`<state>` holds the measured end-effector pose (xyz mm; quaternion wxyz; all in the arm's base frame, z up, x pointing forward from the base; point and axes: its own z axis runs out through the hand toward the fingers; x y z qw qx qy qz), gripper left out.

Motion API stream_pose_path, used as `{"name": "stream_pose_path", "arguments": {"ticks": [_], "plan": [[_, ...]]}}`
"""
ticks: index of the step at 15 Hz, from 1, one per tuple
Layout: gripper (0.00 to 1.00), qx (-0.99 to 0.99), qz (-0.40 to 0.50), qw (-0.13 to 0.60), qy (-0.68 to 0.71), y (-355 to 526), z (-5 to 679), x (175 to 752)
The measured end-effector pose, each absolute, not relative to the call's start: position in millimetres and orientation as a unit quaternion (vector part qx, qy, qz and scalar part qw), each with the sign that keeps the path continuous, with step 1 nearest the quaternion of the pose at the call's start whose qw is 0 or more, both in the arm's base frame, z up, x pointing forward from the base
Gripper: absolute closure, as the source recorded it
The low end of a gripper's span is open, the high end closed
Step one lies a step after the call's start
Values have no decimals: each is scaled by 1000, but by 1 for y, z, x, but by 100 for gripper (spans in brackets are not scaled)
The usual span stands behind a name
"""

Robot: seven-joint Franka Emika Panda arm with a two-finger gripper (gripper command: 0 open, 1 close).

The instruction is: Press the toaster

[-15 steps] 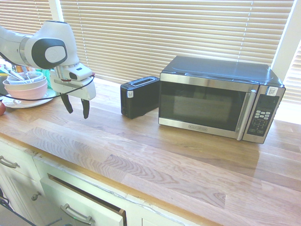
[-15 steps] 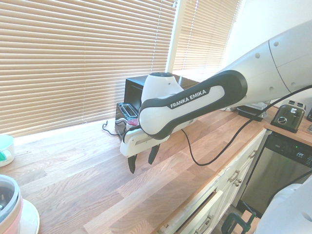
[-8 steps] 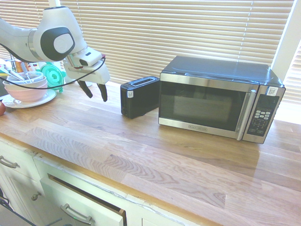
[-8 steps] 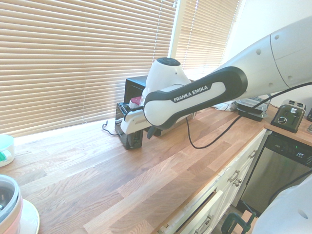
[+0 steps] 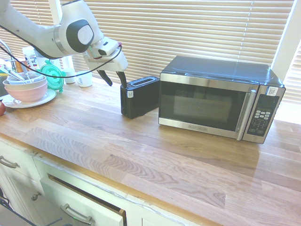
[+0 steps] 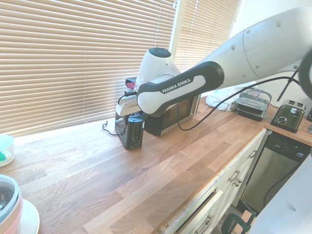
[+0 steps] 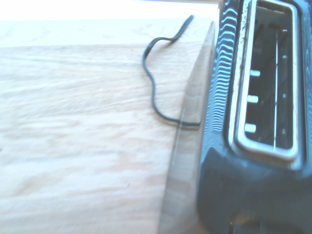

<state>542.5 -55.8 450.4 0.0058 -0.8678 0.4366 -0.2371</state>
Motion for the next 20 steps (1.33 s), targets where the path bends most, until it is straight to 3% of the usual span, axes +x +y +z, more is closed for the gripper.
{"name": "stream_pose_path", "arguments": {"ticks": [1,2,20], "plan": [[0,-867,-240,7,437,-59,451,547],[100,-866,-241,8,437,-60,451,548],[100,-864,-262,18,429,-64,454,531]]}}
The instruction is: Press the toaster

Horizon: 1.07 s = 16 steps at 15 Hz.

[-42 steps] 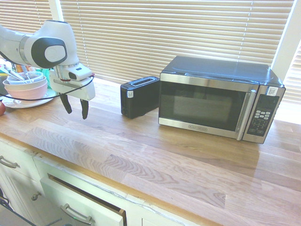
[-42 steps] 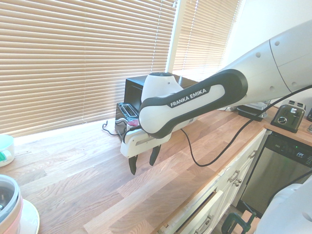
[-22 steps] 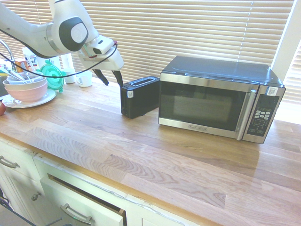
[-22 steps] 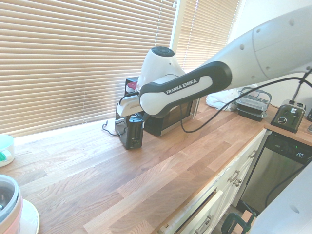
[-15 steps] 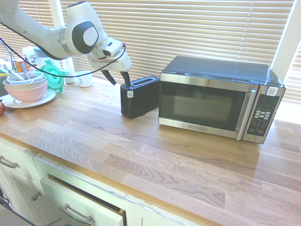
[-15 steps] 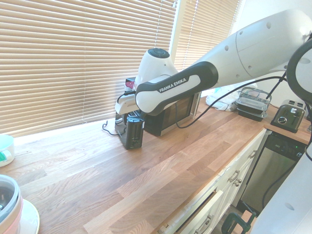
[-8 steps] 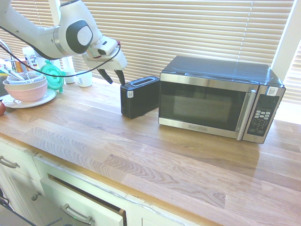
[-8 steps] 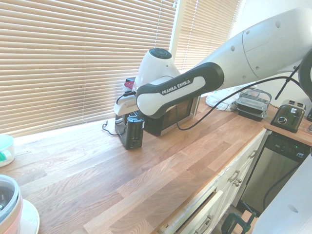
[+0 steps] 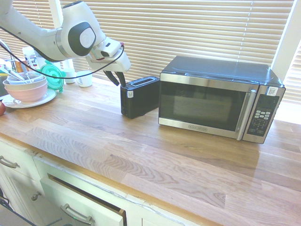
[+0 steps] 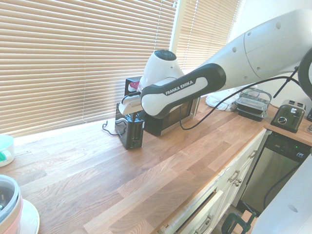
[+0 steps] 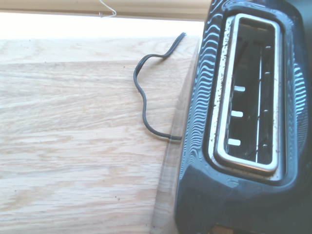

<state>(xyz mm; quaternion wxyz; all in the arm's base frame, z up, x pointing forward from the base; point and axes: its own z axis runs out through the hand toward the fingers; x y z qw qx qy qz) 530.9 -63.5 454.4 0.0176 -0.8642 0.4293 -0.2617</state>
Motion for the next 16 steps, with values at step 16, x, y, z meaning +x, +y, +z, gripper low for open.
{"name": "stream_pose_path", "arguments": {"ticks": [16], "plan": [[100,-864,-262,18,430,-72,444,526]]}}
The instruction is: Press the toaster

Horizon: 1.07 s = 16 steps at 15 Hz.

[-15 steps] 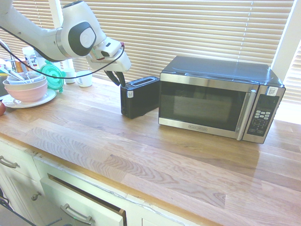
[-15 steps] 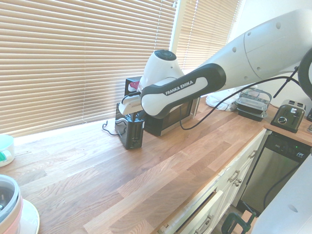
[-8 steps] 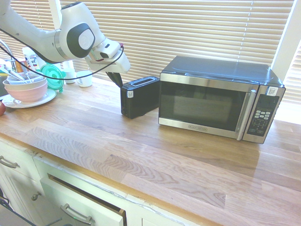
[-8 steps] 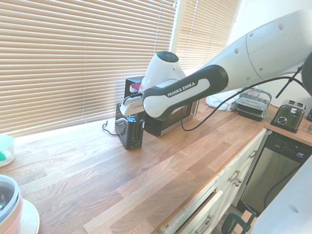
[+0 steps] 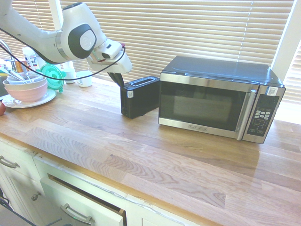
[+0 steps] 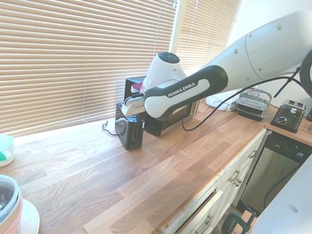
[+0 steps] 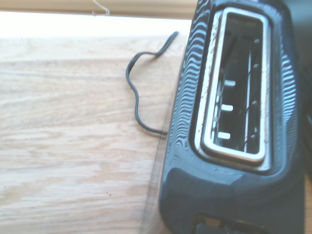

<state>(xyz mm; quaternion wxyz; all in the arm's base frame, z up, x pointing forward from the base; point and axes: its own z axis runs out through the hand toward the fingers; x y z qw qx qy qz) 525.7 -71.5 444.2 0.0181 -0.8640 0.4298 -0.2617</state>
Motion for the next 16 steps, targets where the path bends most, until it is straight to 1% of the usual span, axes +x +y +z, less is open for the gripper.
{"name": "stream_pose_path", "arguments": {"ticks": [6,12,16], "plan": [[100,-867,-253,18,428,-72,426,531],[100,-875,-228,22,427,-81,394,543],[100,-877,-221,28,425,-86,391,549]]}}
